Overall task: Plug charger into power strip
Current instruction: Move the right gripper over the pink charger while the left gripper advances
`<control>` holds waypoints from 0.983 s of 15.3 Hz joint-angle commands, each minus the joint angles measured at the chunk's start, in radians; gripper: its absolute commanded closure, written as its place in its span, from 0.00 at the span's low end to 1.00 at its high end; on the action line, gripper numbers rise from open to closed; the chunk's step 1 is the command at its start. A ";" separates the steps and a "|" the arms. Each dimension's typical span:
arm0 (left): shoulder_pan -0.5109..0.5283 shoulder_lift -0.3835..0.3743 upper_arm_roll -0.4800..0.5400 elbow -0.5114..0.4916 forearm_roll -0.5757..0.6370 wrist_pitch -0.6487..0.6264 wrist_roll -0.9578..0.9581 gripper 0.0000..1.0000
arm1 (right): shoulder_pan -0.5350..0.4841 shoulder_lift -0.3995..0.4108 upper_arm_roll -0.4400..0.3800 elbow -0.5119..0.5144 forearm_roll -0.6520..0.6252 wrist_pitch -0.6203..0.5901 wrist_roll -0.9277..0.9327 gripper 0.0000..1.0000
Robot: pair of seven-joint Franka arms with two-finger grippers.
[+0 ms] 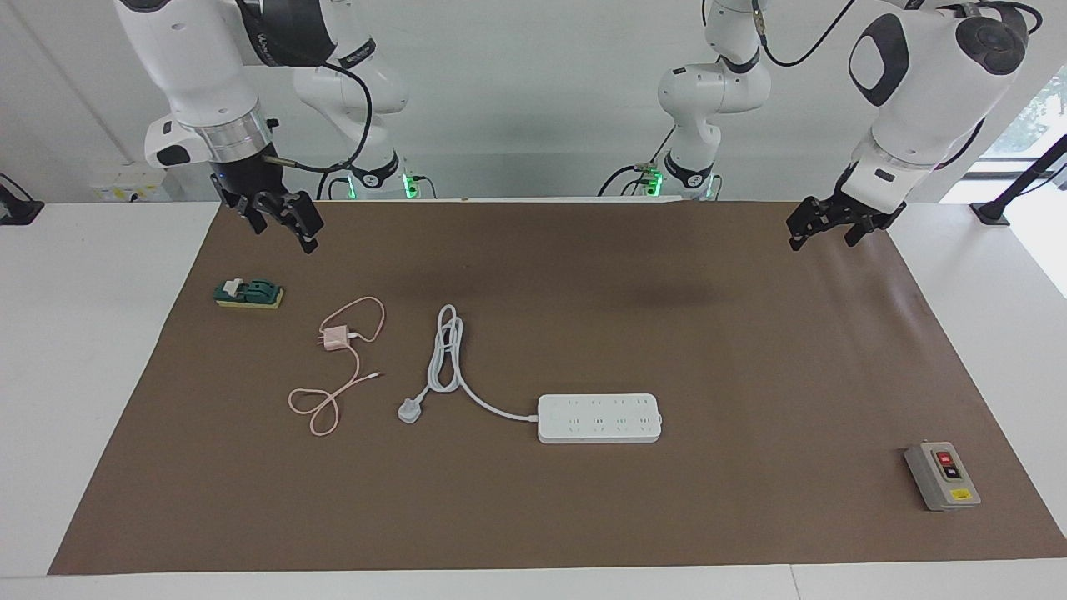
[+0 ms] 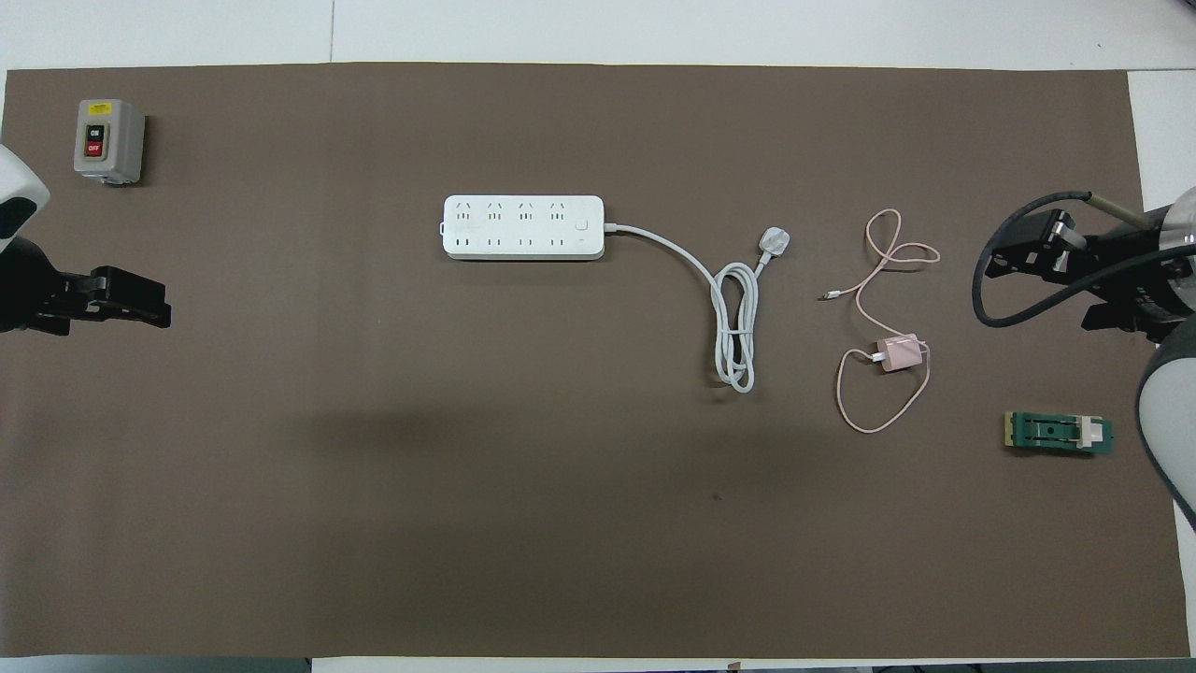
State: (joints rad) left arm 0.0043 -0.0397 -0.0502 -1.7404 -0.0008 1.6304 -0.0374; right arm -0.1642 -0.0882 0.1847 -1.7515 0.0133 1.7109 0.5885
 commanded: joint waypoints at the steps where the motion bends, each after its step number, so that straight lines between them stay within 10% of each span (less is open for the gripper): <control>1: -0.015 -0.019 0.000 -0.014 -0.010 -0.003 0.021 0.00 | -0.031 0.004 0.006 0.001 0.008 -0.001 0.080 0.00; 6: -0.027 -0.008 -0.003 -0.028 -0.065 -0.038 0.073 0.00 | -0.034 0.004 0.005 0.001 0.010 0.001 0.175 0.00; 15: 0.055 0.130 0.000 -0.074 -0.623 -0.001 0.275 0.00 | -0.046 0.008 0.007 -0.034 0.020 -0.004 0.617 0.00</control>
State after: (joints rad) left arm 0.0409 0.0775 -0.0469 -1.7766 -0.5204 1.6133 0.1977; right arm -0.1897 -0.0810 0.1841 -1.7658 0.0134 1.7086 1.1499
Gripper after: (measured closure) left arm 0.000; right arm 0.000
